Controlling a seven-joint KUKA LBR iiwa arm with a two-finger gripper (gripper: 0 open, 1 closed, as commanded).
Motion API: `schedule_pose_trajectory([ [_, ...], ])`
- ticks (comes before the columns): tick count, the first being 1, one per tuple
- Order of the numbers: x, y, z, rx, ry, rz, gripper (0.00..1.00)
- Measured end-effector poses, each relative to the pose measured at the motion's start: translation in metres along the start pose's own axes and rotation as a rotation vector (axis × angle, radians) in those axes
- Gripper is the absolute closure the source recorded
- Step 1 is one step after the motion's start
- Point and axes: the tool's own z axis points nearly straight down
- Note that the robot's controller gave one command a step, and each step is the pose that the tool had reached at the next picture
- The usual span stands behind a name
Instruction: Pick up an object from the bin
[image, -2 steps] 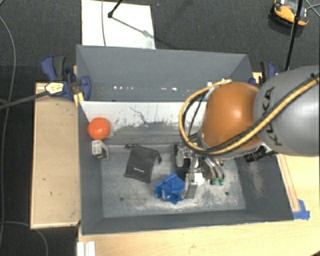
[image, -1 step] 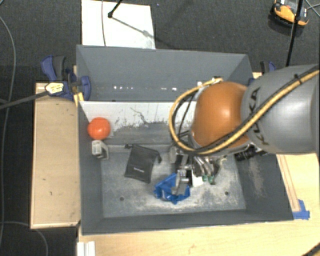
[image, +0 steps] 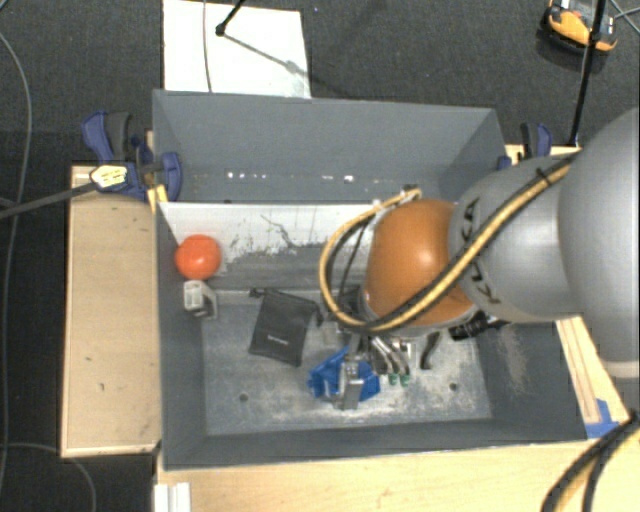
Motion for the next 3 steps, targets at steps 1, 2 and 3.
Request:
schedule_pose_trajectory([
  [1,-0.003,-0.015,0.036,-0.007,-0.009,0.126,1.0],
  [2,-0.003,-0.015,0.036,-0.008,-0.009,0.126,1.0],
  [3,-0.005,-0.024,-0.068,-0.008,-0.011,0.128,1.0],
])
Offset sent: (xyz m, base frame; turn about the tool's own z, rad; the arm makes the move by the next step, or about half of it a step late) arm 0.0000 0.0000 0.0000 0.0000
